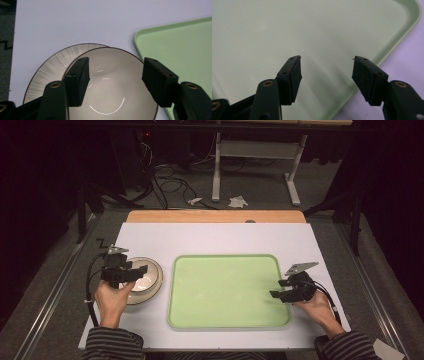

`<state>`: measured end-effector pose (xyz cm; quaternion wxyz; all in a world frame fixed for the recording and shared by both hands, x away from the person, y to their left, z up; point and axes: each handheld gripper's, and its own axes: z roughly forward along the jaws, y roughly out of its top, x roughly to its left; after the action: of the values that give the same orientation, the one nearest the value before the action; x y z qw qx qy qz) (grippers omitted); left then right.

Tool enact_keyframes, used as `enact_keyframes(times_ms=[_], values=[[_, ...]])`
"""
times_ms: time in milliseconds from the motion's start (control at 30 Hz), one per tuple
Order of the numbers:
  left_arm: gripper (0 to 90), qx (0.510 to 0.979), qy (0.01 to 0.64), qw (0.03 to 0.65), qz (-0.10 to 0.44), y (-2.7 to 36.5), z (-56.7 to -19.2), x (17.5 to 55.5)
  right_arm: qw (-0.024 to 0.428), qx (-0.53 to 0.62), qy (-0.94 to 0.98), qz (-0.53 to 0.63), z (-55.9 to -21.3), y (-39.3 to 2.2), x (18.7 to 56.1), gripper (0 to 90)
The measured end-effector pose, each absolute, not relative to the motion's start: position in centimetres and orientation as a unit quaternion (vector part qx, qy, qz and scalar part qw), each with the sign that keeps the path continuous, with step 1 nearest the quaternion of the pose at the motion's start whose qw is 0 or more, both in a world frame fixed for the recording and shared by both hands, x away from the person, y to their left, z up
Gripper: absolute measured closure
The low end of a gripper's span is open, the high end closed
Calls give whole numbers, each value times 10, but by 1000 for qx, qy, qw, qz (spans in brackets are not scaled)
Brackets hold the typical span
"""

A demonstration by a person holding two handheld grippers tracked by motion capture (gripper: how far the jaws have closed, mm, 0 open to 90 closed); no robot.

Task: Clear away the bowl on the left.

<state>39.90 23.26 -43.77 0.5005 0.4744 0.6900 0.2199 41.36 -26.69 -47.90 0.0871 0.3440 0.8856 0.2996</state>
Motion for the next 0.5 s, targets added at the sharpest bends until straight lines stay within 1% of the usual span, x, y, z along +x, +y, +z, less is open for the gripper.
enact_keyframes(times_ms=[167, 267, 500], values=[[398, 465, 698, 495, 225, 241, -440, 399, 90, 349, 881, 306, -478, -267, 413, 419], [421, 459, 706, 486, 234, 248, -442, 401, 88, 350, 882, 303, -478, -267, 413, 418], [423, 448, 720, 475, 235, 258, -448, 402, 90, 350, 882, 303, -478, -267, 413, 412]])
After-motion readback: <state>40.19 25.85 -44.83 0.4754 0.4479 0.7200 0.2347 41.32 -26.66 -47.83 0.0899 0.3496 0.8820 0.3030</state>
